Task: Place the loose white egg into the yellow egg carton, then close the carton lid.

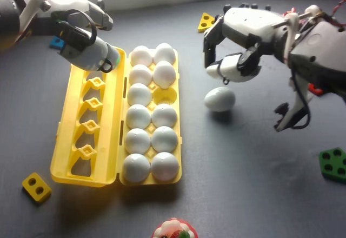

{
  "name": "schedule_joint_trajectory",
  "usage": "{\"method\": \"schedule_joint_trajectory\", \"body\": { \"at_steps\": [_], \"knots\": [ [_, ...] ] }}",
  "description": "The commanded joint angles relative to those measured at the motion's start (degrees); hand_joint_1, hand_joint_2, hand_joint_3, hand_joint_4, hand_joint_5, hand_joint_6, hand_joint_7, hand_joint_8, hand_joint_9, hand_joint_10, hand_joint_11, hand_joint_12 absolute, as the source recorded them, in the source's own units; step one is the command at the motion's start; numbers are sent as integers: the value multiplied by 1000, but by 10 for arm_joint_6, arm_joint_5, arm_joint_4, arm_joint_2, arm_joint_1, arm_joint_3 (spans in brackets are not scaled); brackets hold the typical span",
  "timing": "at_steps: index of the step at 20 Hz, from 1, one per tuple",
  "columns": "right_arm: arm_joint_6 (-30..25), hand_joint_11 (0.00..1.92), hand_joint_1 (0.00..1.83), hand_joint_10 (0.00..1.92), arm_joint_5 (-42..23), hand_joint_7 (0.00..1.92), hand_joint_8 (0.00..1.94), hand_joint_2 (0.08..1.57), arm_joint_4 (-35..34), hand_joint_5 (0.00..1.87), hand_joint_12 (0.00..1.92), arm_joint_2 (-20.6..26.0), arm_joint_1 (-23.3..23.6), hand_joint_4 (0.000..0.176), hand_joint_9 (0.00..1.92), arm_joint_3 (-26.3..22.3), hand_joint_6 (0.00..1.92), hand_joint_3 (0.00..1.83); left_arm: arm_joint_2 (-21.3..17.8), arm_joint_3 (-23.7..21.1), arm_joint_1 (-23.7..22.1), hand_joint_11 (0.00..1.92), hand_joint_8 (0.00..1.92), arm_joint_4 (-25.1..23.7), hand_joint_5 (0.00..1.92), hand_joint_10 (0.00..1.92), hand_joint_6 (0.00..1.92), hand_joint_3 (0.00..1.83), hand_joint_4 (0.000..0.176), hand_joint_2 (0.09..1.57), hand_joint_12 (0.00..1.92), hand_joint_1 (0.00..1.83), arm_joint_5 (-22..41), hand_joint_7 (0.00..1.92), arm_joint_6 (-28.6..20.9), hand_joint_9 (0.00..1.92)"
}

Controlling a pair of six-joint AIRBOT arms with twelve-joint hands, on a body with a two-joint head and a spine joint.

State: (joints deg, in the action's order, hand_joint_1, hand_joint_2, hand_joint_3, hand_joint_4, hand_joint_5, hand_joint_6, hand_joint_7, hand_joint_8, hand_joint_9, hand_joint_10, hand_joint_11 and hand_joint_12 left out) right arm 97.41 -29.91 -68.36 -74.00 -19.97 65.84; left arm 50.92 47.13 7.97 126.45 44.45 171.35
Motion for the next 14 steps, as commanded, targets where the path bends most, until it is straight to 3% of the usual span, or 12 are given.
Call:
{"method": "schedule_joint_trajectory", "body": {
  "at_steps": [1,2,3,4,5,11,14],
  "knots": [
    [19,0,964,0,-23,354,1,1093,23,463,667,2,-1,0,210,-6,562,0,0,2,-8,0,2,-33,244,4,2,0,43,1367,872,410,-17,207,0,231],
    [56,0,944,4,-23,324,1,1070,23,437,579,7,-4,0,185,-13,292,0,0,2,-8,0,2,-33,242,3,1,0,44,1367,863,412,-17,204,0,230],
    [70,0,935,3,-23,318,0,1065,23,469,566,10,-5,0,181,-17,153,0,0,2,-8,0,2,-33,241,2,1,0,45,1367,860,412,-17,203,0,229],
    [80,0,940,1,-23,298,0,1051,23,470,542,14,-6,0,176,-23,79,0,0,2,-8,0,0,-33,232,1,0,0,42,1367,849,431,-16,190,0,217],
    [82,0,952,2,-24,251,4,1014,23,401,646,15,-7,0,180,-26,27,0,0,2,-8,0,1,-32,216,2,2,3,46,1376,854,383,-16,178,0,203],
    [100,0,918,0,-35,155,0,1020,23,244,672,16,-16,0,122,-34,0,0,0,2,-9,0,3,-29,216,4,5,5,45,1382,843,354,-14,191,0,219],
    [115,0,902,7,-35,141,2,1022,24,137,491,14,-25,0,84,-34,0,0,1,2,-9,0,8,-29,225,10,7,0,49,1362,842,405,-12,211,-1,237]
  ]
}}
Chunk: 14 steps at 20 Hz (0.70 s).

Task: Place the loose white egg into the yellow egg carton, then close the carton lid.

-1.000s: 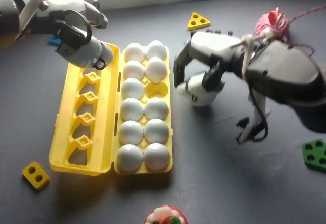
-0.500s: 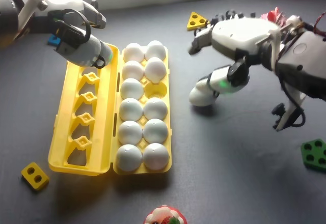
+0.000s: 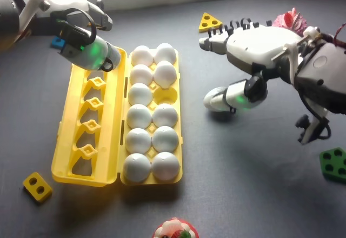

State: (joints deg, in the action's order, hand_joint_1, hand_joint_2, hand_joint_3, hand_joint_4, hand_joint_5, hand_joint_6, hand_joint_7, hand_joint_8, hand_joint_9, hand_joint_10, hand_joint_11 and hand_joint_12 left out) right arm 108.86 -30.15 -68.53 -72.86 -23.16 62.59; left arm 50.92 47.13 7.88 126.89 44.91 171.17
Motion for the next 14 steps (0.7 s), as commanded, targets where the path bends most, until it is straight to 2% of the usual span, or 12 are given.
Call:
{"method": "schedule_joint_trajectory", "body": {
  "at_steps": [1,3,6,10,14],
  "knots": [
    [0,0,901,5,-33,134,0,1024,25,123,427,1,0,0,74,-1,0,0,1,3,-9,0,3,-33,229,5,7,0,48,1365,825,403,-17,205,0,229],
    [0,0,900,4,-35,132,0,1024,25,119,410,-4,-9,0,71,2,0,0,1,3,-9,0,2,-33,231,3,7,0,47,1366,820,403,-16,203,0,227],
    [0,0,911,10,-36,148,1,1025,25,169,492,-16,-16,0,97,17,9,0,1,4,-9,0,0,-33,209,0,1,7,49,1385,826,338,-16,175,0,200],
    [0,0,896,1,-36,134,0,1046,25,152,451,-25,-21,0,69,29,0,5,1,4,-8,0,2,-33,212,4,1,3,51,1382,829,338,-15,194,0,216],
    [-2,0,854,0,-35,127,0,1047,25,160,458,-38,-25,2,75,45,0,4,1,5,-8,0,7,-33,227,10,9,0,45,1366,884,405,-14,220,0,233]
  ]
}}
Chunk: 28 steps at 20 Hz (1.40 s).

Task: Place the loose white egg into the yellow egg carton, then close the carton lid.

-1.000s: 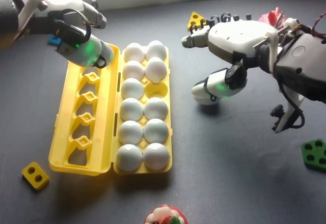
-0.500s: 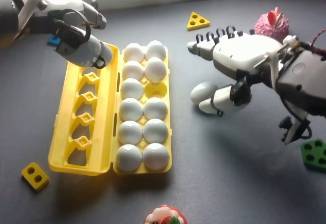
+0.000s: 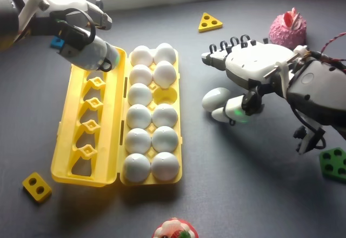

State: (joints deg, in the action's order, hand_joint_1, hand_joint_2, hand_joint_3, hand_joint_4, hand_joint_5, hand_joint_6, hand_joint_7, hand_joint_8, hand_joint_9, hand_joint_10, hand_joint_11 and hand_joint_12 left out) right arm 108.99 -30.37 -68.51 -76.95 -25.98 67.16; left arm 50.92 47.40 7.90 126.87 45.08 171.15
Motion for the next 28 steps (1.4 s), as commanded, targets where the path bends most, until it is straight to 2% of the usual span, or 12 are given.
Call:
{"method": "schedule_joint_trajectory", "body": {
  "at_steps": [1,3,6,10,12,14,15,17,21,24,25,28],
  "knots": [
    [-4,0,888,6,-32,142,6,1029,25,183,459,1,3,0,89,0,9,0,1,3,-7,0,2,-33,218,4,4,0,45,1374,867,386,-15,196,0,220],
    [-4,0,904,8,-32,148,3,1002,25,195,438,-2,2,0,101,1,8,0,1,6,-5,0,3,-33,212,4,1,0,48,1373,820,386,-15,191,0,228],
    [-4,0,889,6,-32,150,2,1004,28,216,430,-6,0,0,98,4,14,0,2,8,-4,0,4,-33,226,5,11,0,49,1367,933,392,-15,202,0,236],
    [-6,0,902,1,-32,139,2,1006,28,211,362,-9,-1,0,88,11,7,0,2,9,-2,0,2,-33,213,4,2,3,48,1381,844,358,-16,176,1,210],
    [-7,0,913,5,-32,155,2,992,28,249,432,-10,-1,0,102,14,12,0,2,9,-2,0,3,-33,212,8,2,1,48,1378,854,364,-17,183,1,222],
    [-8,0,881,3,-32,151,1,1007,28,250,352,-11,-1,0,109,15,5,2,2,10,-2,0,5,-33,239,9,9,0,40,1372,882,387,-17,197,1,233],
    [-9,0,878,7,-32,142,2,1017,28,265,281,-12,-1,0,94,15,7,4,2,10,-2,0,3,-33,222,6,1,0,49,1372,887,389,-17,196,1,227],
    [-9,0,873,3,-32,153,1,1023,28,288,115,-13,-1,0,86,15,8,3,2,10,-2,0,9,-33,245,12,9,0,51,1366,921,376,-17,225,1,249],
    [-9,0,851,2,-32,159,5,1040,29,354,3,-13,1,0,79,15,25,6,2,10,0,0,2,-33,229,2,2,0,50,1373,878,377,-17,204,1,234],
    [-11,50,899,9,-34,183,10,1042,30,488,28,-13,1,0,97,15,75,4,2,10,0,0,1,-33,224,1,1,1,48,1376,858,360,-16,206,1,225],
    [-12,9,891,5,-34,199,4,1046,30,527,305,-13,1,0,121,15,37,0,2,10,0,0,1,-32,234,5,4,0,49,1367,903,398,-16,207,1,238],
    [-15,0,896,2,-36,211,2,1051,31,548,344,-13,2,0,125,15,29,0,2,10,0,0,0,-30,229,1,1,0,49,1372,846,378,-16,205,1,231]
  ]
}}
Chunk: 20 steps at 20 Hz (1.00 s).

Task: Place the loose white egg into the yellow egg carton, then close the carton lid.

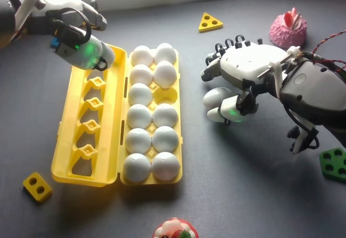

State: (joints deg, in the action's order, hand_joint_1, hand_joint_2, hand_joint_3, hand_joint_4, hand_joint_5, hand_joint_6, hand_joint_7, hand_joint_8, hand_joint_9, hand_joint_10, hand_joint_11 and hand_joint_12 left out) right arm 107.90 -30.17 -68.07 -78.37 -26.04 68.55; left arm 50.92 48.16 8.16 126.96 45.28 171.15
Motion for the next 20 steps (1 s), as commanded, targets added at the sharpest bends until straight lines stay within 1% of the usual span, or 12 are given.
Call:
{"method": "schedule_joint_trajectory", "body": {
  "at_steps": [1,2,3,4,5,6,7,10,12,14,17,20],
  "knots": [
    [-5,0,896,2,-38,211,2,1051,28,548,344,1,2,0,125,1,29,0,2,2,-3,0,0,-30,229,1,1,0,49,1372,846,378,-18,205,1,231],
    [-6,0,904,7,-38,220,2,1053,28,648,509,1,2,0,139,1,62,0,2,2,-3,0,1,-30,235,1,3,4,48,1380,844,333,-18,197,1,225],
    [-7,0,904,7,-38,220,2,1053,29,648,509,1,2,0,139,1,62,0,2,2,-3,0,1,-30,235,1,3,4,48,1380,844,333,-18,197,1,225],
    [-8,0,913,12,-38,269,5,1105,30,821,646,1,2,0,167,1,105,7,1,2,-3,0,0,-29,204,2,0,9,58,1399,839,271,-18,176,1,214],
    [-8,0,912,12,-38,278,6,1111,30,838,660,1,2,0,171,1,107,7,1,3,-3,0,0,-28,194,0,0,10,59,1406,815,252,-18,167,1,206],
    [-9,0,1101,27,-38,404,11,1096,31,1002,836,1,2,0,238,1,717,0,1,3,-3,0,6,-28,227,9,9,0,48,1387,868,328,-18,197,1,238],
    [-9,0,1132,25,-38,431,6,1104,31,997,848,1,2,0,256,1,906,0,1,3,-3,0,6,-27,235,11,10,0,45,1381,884,350,-18,204,1,246],
    [-10,0,1145,19,-38,512,11,1123,32,960,762,1,2,0,283,1,1029,7,1,3,-3,0,2,-26,238,3,6,0,46,1382,859,355,-18,200,1,238],
    [-10,0,1139,22,-38,560,12,1144,32,920,775,1,2,0,318,1,1091,6,1,3,-3,0,3,-26,236,6,3,0,54,1382,883,346,-18,209,1,250],
    [-10,0,1138,12,-38,567,4,1146,32,918,772,1,2,0,317,1,1096,1,1,3,-3,0,2,-26,246,3,2,0,45,1373,905,375,-18,217,1,255],
    [-10,0,1140,10,-38,562,0,1142,32,926,721,1,4,0,329,1,1085,0,1,3,-3,0,1,-26,252,0,3,1,45,1381,899,349,-18,213,1,248],
    [-24,0,1144,10,-36,567,5,1138,32,935,683,4,29,0,326,-3,1071,0,1,3,-3,0,1,-26,246,0,1,2,46,1384,827,321,-18,195,2,225]
  ]
}}
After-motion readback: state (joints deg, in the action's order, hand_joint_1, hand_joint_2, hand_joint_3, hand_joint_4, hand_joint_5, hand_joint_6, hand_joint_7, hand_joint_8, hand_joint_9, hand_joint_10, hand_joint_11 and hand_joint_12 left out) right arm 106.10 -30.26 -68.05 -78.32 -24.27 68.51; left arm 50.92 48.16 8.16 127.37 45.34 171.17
